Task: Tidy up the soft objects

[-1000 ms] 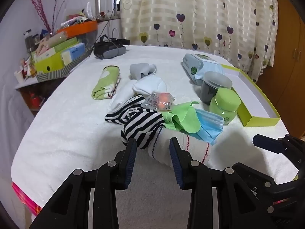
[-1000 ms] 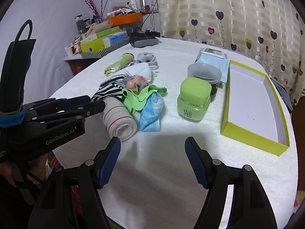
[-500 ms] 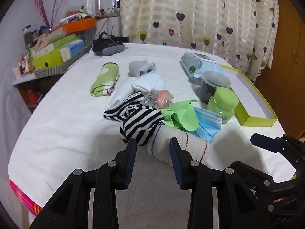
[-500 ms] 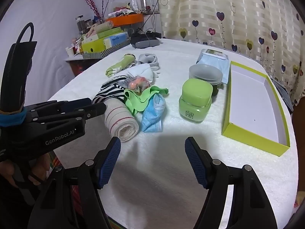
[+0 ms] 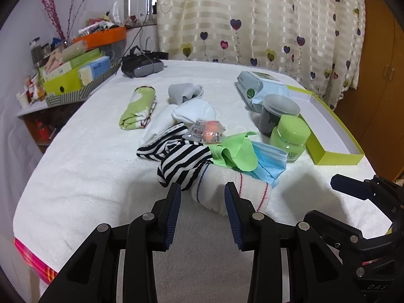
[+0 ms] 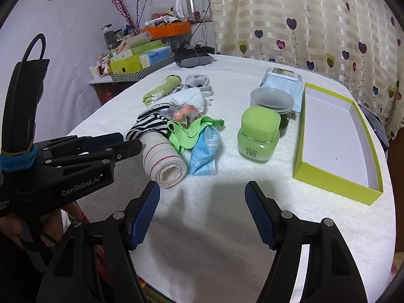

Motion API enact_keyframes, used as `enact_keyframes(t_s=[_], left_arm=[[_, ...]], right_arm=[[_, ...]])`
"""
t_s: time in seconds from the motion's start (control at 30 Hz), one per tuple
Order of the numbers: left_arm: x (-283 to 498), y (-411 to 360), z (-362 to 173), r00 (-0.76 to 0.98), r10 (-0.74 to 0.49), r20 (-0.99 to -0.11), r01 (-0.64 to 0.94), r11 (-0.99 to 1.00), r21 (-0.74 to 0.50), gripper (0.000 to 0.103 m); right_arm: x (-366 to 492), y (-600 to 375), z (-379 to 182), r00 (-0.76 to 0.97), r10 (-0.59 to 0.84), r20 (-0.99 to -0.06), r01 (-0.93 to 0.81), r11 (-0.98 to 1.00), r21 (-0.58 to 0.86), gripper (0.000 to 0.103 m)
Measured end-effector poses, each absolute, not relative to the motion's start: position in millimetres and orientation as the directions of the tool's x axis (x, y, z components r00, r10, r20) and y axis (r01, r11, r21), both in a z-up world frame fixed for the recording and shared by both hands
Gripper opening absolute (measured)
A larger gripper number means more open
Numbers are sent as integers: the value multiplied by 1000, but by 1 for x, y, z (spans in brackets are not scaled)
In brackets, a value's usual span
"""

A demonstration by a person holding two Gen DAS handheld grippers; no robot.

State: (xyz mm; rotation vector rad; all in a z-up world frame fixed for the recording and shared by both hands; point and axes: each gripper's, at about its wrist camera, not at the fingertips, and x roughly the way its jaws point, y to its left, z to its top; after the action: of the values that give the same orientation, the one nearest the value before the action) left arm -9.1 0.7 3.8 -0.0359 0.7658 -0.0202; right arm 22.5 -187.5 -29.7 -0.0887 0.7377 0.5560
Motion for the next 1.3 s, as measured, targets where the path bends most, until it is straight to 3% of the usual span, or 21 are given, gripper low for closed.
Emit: enact_keyframes(t_s=[0.67, 0.8, 0.9, 1.3], left_arm=[[-10, 9, 2, 713, -77, -697, -6, 993, -116, 34], [-7, 12, -2, 696, -151, -702, 21, 982, -190, 35], [-7, 12, -1, 706, -155, -691, 22, 980, -197, 41], [-3, 11, -2, 709, -162, -687, 7, 975, -222, 42]], right_arm=[[22, -195, -28, 610, 464, -643, -510, 850, 130, 70], [26, -198, -29, 607, 469, -641, -508, 850, 140, 70], [30, -199, -32, 603, 473, -642, -507, 849, 150, 70], [35, -201, -36, 595, 485, -641, -511, 844, 164, 70]])
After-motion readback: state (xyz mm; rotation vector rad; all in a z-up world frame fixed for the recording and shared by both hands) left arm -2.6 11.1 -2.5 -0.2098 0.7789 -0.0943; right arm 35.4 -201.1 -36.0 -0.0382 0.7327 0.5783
